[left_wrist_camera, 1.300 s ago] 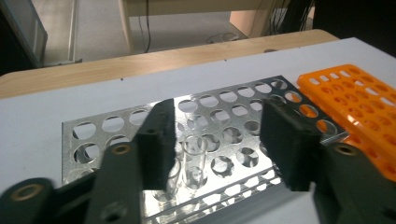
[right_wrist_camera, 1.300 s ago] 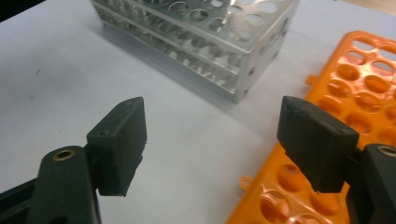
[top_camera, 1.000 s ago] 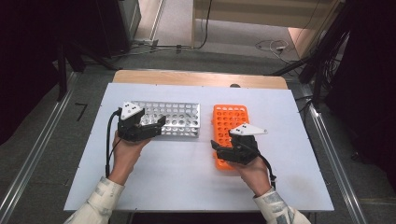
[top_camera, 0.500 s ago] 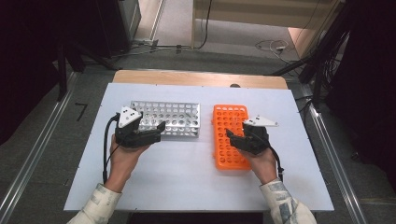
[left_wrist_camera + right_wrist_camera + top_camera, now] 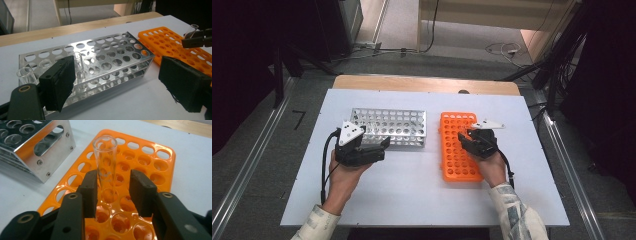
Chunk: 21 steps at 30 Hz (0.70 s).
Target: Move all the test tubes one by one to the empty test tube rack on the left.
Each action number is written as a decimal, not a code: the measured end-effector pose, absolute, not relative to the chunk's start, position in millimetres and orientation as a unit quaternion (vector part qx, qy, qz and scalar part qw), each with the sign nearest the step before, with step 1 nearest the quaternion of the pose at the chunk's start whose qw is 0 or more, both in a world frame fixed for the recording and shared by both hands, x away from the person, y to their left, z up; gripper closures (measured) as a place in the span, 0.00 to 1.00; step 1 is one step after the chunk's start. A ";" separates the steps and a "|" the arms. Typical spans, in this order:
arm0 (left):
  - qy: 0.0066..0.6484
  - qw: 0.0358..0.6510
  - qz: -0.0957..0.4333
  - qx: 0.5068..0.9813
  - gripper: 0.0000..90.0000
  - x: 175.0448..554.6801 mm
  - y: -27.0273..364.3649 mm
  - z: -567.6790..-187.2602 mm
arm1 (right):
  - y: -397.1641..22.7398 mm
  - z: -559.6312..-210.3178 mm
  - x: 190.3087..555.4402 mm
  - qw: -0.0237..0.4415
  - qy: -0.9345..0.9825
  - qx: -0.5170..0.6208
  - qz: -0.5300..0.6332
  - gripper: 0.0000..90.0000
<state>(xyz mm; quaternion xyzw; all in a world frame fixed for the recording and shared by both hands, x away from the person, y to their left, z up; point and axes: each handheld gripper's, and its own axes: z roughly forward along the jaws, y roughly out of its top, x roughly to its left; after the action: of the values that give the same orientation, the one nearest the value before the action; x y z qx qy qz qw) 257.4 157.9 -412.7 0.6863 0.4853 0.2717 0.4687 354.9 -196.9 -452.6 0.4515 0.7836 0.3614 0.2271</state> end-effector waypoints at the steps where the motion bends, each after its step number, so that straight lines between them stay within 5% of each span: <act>1: 0.486 0.468 0.273 0.686 0.16 256.8 158.4 -412.8 | -196.6 -453.3 355.6 0.227 0.784 0.450 0.361 0.66; 11: 0.488 0.463 0.272 0.688 0.16 254.7 159.9 -414.7 | -191.4 -455.0 360.1 0.225 0.798 0.438 0.347 0.80; 21: 0.487 0.466 0.269 0.688 0.16 255.5 158.4 -414.9 | -192.9 -442.7 352.5 0.238 0.788 0.435 0.366 0.81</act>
<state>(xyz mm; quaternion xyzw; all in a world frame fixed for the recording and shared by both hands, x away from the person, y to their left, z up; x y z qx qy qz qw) 255.5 158.4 -414.9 0.6877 0.4873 0.2691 0.4660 352.5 -192.9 -442.7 0.4350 0.7878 0.3657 0.2376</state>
